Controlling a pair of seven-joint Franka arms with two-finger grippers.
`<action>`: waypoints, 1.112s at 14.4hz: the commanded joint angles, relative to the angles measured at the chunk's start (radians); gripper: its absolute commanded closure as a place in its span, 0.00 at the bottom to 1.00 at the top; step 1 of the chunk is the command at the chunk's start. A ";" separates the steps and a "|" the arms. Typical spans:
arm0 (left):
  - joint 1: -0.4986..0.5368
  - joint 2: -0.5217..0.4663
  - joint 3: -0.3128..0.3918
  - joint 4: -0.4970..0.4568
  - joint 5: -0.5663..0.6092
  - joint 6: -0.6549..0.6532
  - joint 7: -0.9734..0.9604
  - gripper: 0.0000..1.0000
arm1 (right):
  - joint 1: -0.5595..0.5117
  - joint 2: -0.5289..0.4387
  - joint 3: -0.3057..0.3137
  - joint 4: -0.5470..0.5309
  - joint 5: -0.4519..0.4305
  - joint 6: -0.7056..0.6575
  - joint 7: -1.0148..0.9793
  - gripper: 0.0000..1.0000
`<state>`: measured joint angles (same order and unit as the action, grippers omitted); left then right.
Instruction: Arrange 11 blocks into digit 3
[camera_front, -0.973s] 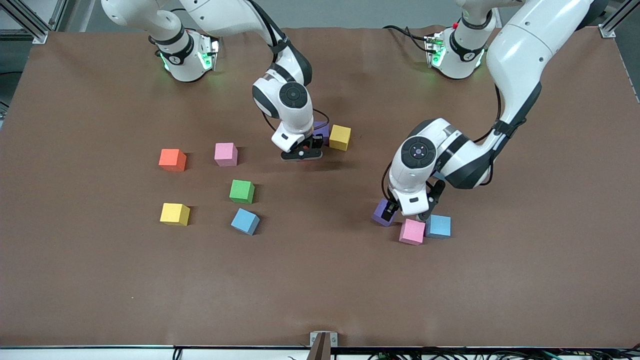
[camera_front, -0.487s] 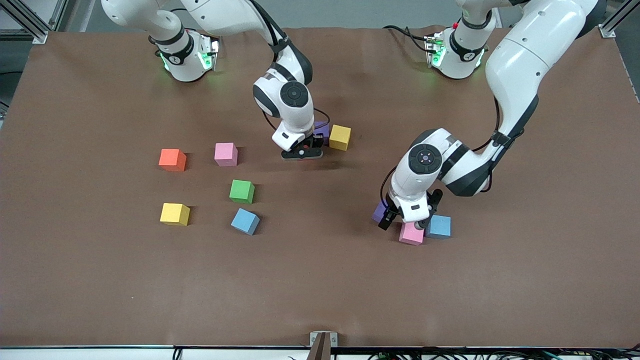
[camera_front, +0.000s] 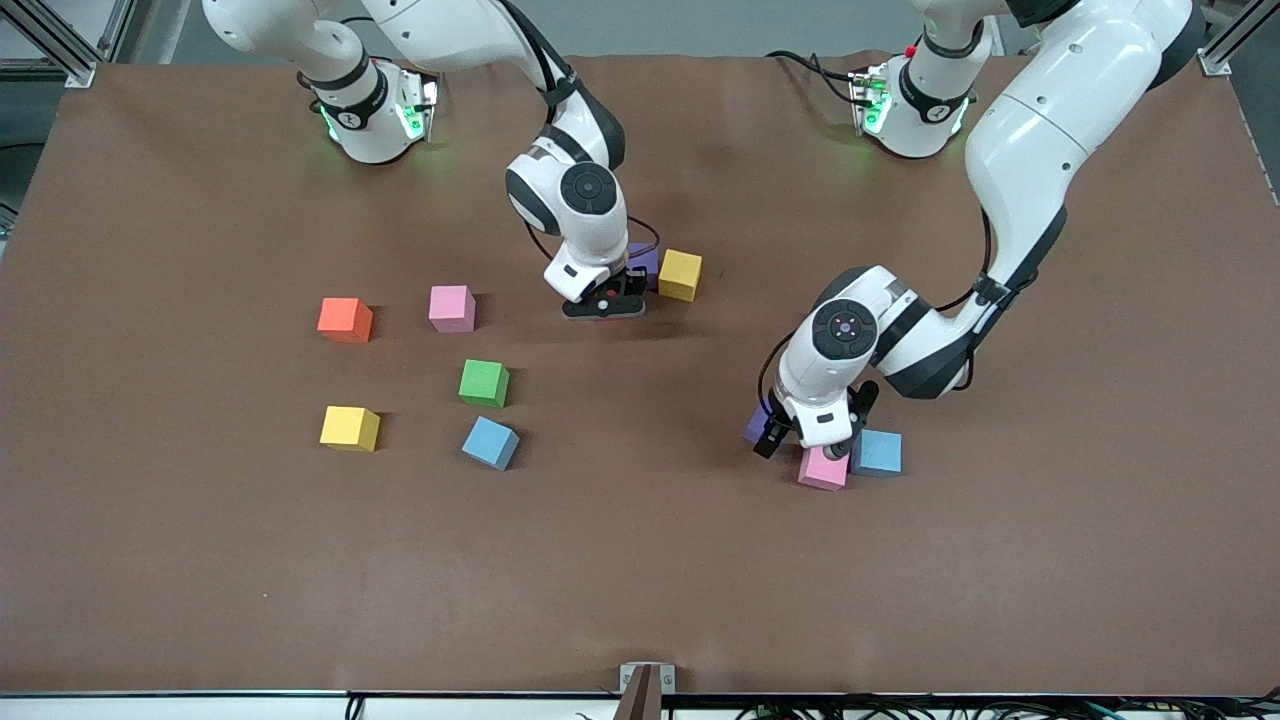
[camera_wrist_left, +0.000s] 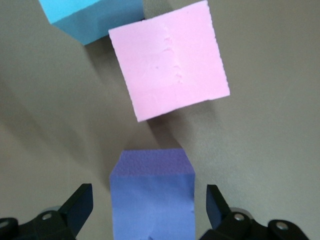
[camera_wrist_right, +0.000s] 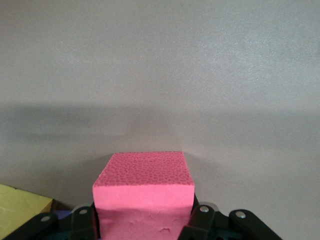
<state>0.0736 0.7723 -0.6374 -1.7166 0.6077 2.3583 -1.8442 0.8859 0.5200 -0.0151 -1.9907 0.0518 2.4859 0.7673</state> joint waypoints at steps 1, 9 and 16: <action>-0.011 0.035 0.007 0.018 0.055 0.009 -0.003 0.00 | 0.005 -0.037 0.000 -0.048 0.000 -0.004 0.017 0.98; -0.009 0.039 0.010 0.045 0.057 0.009 -0.007 0.67 | 0.005 -0.037 -0.002 -0.048 0.000 -0.007 0.026 0.75; -0.011 0.018 -0.002 0.045 0.044 -0.008 -0.049 0.68 | -0.002 -0.054 -0.003 -0.022 0.000 -0.022 0.066 0.00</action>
<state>0.0738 0.8087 -0.6365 -1.6757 0.6417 2.3646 -1.8547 0.8858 0.5132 -0.0172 -1.9970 0.0523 2.4836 0.8191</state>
